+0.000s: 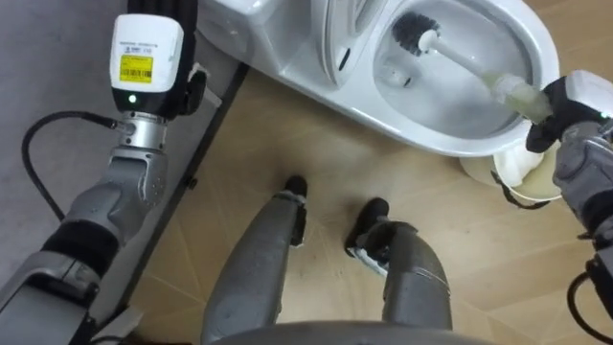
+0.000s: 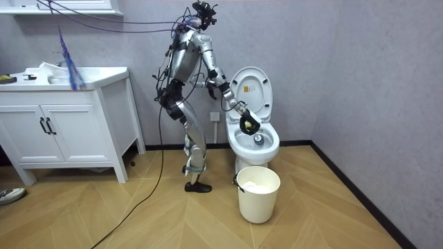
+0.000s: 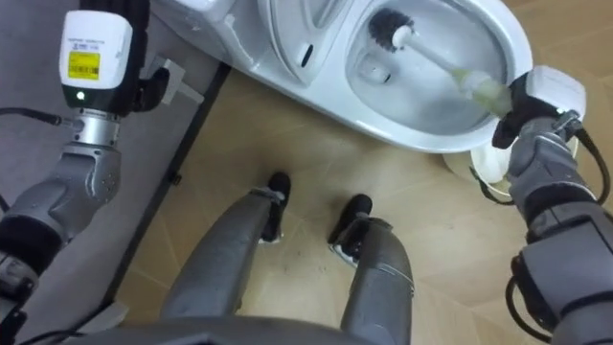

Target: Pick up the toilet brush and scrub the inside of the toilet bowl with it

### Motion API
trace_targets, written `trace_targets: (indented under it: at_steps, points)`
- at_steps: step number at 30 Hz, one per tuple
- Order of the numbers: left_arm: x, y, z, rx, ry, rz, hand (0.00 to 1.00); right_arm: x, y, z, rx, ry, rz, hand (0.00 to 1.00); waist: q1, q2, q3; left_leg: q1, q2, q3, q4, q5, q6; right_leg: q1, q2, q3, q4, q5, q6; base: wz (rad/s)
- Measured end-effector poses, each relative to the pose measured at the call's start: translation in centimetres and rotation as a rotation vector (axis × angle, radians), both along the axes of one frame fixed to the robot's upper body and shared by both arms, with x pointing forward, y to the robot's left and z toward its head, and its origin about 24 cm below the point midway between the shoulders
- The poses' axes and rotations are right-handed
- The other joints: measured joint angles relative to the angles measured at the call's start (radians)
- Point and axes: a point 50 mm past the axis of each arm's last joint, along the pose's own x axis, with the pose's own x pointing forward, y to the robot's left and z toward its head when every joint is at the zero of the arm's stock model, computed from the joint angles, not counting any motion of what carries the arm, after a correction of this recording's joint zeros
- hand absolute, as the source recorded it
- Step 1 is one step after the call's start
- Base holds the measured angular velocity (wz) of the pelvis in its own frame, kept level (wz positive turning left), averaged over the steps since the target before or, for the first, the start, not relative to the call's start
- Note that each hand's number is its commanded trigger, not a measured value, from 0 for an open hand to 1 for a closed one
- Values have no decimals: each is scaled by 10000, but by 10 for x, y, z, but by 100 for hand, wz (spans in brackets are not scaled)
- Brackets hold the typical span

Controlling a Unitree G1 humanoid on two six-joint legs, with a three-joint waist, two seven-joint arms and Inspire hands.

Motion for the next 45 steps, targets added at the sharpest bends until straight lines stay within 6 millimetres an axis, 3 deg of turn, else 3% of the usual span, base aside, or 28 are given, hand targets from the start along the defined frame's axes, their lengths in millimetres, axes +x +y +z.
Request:
trace_targets:
  at_steps: [5,9,14,16,23,29,33,36,38,42,45]
  points:
    - [4,1,2,135,114,186,0,-1,-5,3,-680,274,256,100,-58,37,-18,-85,-121,21,199,-18,28,-164,-157,61,315,-121,5,4]
    - [4,1,0,228,399,254,0,-1,0,-1,-2385,1220,1541,100,144,247,-25,-95,-111,17,329,-59,39,-152,-172,40,376,-156,8,0]
    - [2,-4,-5,284,694,53,0,-10,-3,-8,-3928,2223,2025,100,318,816,-101,-195,-166,19,326,-68,95,-198,-270,-90,359,-160,30,3]
    - [-1,-4,-10,247,910,71,0,-15,-6,-10,-4315,2472,2153,100,301,1023,-217,-179,-177,38,286,-58,112,-180,-288,-110,362,-171,48,5]
    - [-4,-8,-16,-276,1192,157,0,-29,-13,-15,-5282,2686,2447,100,224,1572,-213,-106,-132,19,234,-81,70,-72,-198,-137,271,-250,46,2]
    - [-6,-11,-18,-884,1306,219,0,-32,-18,-13,-5403,2459,2230,100,230,1691,-226,-107,-168,24,189,-95,52,-136,-213,-78,362,-311,65,2]
    - [-7,-9,-16,-979,973,432,0,-31,-17,-16,-3455,1637,916,100,197,1667,-220,-258,-217,176,73,-80,43,-495,-309,137,604,-363,45,-4]
    - [-6,-8,-13,-979,712,553,0,-33,-15,-21,-2411,1383,157,100,69,1550,-199,-387,-347,339,91,-73,51,-845,-502,334,1005,-510,44,2]
    - [-3,-5,-8,-932,461,784,0,-23,-13,-14,-2308,1047,216,100,-32,1337,-207,-557,-343,529,140,-72,53,-1180,-524,556,1204,-540,16,-11]
    - [2,-2,-3,-895,351,938,0,-10,-11,-2,-2642,710,547,100,-198,1148,-214,-588,-292,545,388,-73,52,-1176,-507,550,1233,-556,-12,-1]
    - [3,-3,-2,-866,384,946,0,-2,0,1,-3399,631,1534,100,-302,1131,-210,-575,-256,500,410,-81,63,-1048,-487,447,1177,-551,-11,3]
